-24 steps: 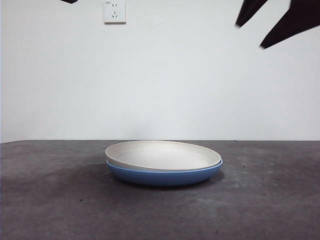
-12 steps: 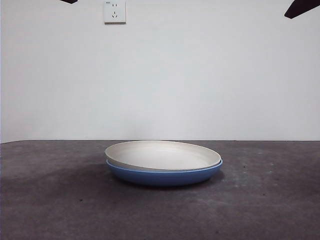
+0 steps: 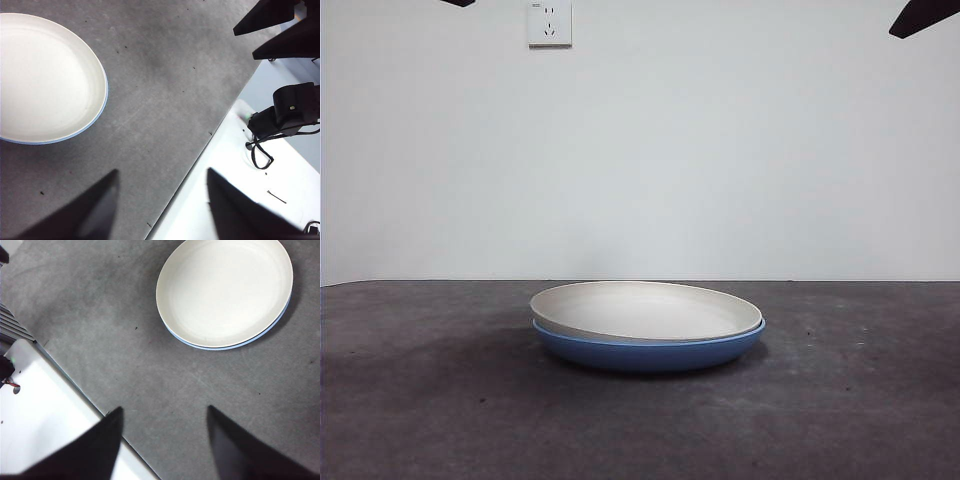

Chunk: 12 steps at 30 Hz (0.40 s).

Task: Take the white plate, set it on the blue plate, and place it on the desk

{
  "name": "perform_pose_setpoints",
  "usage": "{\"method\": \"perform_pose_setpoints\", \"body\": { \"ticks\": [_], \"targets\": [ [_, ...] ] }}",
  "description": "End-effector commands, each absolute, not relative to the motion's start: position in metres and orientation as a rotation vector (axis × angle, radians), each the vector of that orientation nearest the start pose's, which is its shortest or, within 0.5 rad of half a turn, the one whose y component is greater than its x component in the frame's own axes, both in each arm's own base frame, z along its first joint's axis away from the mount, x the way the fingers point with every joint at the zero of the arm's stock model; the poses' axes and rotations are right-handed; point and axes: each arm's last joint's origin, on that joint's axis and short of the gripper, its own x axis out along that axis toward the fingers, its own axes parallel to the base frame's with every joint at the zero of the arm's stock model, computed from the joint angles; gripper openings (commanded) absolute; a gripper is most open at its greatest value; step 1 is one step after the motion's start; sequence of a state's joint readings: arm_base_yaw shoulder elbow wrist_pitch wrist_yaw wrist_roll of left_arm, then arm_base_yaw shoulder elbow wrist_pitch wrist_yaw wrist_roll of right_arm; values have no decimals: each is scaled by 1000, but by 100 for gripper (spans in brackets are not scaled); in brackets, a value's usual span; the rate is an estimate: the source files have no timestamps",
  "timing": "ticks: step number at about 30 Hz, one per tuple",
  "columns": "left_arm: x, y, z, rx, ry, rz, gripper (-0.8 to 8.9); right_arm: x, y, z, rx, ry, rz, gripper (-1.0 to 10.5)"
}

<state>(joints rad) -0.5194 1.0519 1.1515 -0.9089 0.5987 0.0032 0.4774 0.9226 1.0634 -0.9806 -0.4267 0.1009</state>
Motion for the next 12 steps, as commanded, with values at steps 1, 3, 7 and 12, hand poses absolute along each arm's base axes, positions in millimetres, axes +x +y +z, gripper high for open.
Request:
{"method": "perform_pose_setpoints", "body": {
  "ticks": [1,3,7,12],
  "targets": [
    [158,-110,353,-21,829,-1071,57,136,85,342,53,888,822,39],
    [158,-110,353,-20,829,-1071,9,136,85,342,50,886,823,8],
    [158,-110,353,-20,828,-1071,9,136,85,342,41,881,826,8],
    [158,-110,354,-20,826,-1072,9,136,85,342,41,881,825,8]
  ]
}}
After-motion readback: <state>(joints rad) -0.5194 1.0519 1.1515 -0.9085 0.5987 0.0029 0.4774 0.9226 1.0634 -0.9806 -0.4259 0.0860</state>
